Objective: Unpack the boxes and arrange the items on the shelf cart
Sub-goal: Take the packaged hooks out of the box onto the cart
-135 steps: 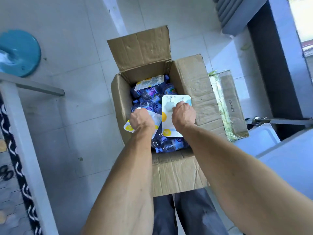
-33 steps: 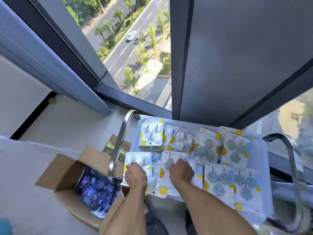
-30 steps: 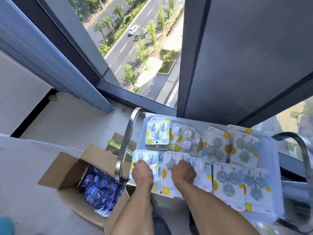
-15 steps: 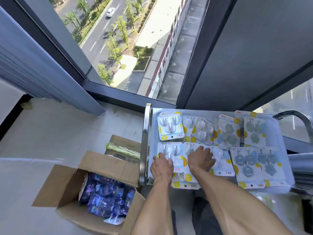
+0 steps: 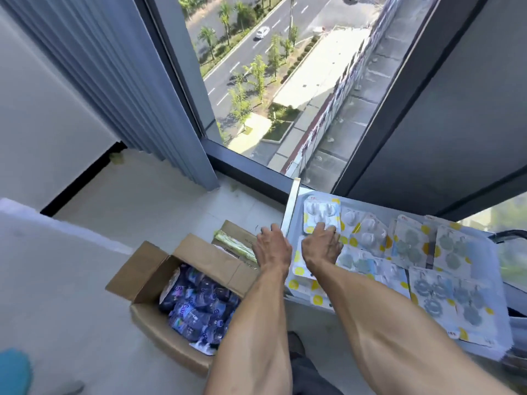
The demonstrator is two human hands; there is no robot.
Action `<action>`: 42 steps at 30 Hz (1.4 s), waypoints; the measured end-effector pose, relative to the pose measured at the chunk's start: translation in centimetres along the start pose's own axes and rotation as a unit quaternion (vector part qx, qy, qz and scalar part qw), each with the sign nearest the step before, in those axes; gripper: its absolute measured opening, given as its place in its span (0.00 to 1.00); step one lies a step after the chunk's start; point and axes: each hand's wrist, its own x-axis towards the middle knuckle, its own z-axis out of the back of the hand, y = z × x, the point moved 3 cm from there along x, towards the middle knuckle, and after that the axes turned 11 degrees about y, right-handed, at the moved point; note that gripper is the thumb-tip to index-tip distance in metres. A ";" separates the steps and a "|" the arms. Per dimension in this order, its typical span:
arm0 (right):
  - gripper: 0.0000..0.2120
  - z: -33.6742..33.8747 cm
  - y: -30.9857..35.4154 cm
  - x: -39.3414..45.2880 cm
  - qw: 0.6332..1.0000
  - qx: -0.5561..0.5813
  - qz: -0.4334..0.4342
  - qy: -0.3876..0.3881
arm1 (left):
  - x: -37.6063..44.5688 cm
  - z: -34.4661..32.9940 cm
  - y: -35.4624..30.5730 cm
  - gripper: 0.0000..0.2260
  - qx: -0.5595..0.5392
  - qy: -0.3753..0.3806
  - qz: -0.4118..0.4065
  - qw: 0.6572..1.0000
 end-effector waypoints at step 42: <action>0.18 -78.6 7.6 -0.7 0.707 -0.356 0.318 0.522 | 22.1 -36.0 62.3 0.23 -0.102 -0.004 0.355 0.929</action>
